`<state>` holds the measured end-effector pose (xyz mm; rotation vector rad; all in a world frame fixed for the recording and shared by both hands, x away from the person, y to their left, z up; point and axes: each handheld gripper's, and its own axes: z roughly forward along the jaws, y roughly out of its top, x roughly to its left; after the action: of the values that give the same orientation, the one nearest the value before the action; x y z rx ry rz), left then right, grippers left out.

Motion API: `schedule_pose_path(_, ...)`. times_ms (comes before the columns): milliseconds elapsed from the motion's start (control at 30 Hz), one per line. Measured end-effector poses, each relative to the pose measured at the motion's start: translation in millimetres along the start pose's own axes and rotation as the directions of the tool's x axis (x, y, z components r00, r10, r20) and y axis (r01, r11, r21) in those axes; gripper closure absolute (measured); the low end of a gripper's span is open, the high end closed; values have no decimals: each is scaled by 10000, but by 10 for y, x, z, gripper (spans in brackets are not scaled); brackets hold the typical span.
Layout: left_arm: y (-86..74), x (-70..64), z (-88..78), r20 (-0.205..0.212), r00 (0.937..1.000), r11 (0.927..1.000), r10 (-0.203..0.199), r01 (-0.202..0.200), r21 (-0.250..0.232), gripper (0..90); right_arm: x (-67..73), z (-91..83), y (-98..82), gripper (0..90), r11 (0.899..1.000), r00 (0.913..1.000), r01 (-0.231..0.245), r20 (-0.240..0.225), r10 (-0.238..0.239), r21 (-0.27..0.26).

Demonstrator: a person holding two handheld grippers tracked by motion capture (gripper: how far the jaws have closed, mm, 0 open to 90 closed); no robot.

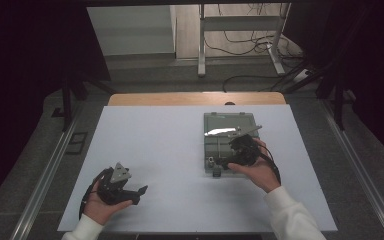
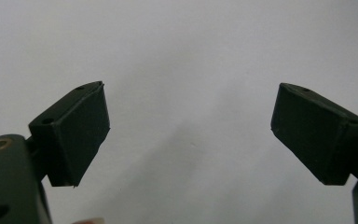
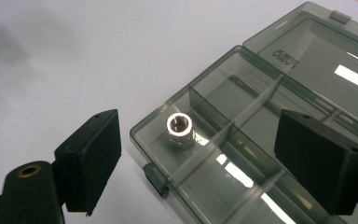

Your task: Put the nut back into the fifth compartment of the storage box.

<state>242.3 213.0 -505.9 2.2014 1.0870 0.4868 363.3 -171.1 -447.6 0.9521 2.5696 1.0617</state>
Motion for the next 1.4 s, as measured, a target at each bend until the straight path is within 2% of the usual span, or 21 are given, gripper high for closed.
schedule_pose_path(333, -10, -11, -14, -38, 9999, 9999, -94, 94, -82, 118, 31, -241, -185, 151, 9990, 9998, -74, 159, 81, -440)
schedule_pose_path(533, -15, -7, -11, -42, 10000, 10000, -84, 84, -54, 118, 13, -415, -356, 150, 9972, 9987, -205, 457, 238, -713)
schedule_pose_path(833, -16, -4, -11, -55, 10000, 10000, -70, 70, -29, 118, -71, -665, -748, 152, 9932, 9937, -639, 852, 723, -975)
schedule_pose_path(967, -18, -3, -14, -63, 9999, 10000, -81, 81, -21, 118, -143, -756, -980, 153, 9898, 9882, -1001, 1055, 1108, -1016)
schedule_pose_path(1000, -20, -2, -12, -54, 9999, 10000, -86, 85, -31, 118, -143, -756, -980, 153, 9898, 9882, -1001, 1055, 1108, -1016)
schedule_pose_path(1200, -31, 0, 1, -34, 9999, 9999, -113, 113, 42, 118, -192, -843, -1241, 142, 9866, 9801, -1175, 1467, 1336, -1129)
schedule_pose_path(1233, -31, -1, 3, -34, 9999, 9999, -113, 113, 46, 117, -206, -854, -1304, 142, 9843, 9780, -1358, 1436, 1514, -1128)
schedule_pose_path(1400, -27, -15, 6, -36, 9999, 9999, -112, 112, 27, 117, -216, -841, -1375, 138, 9838, 9770, -1468, 1403, 1604, -1026)
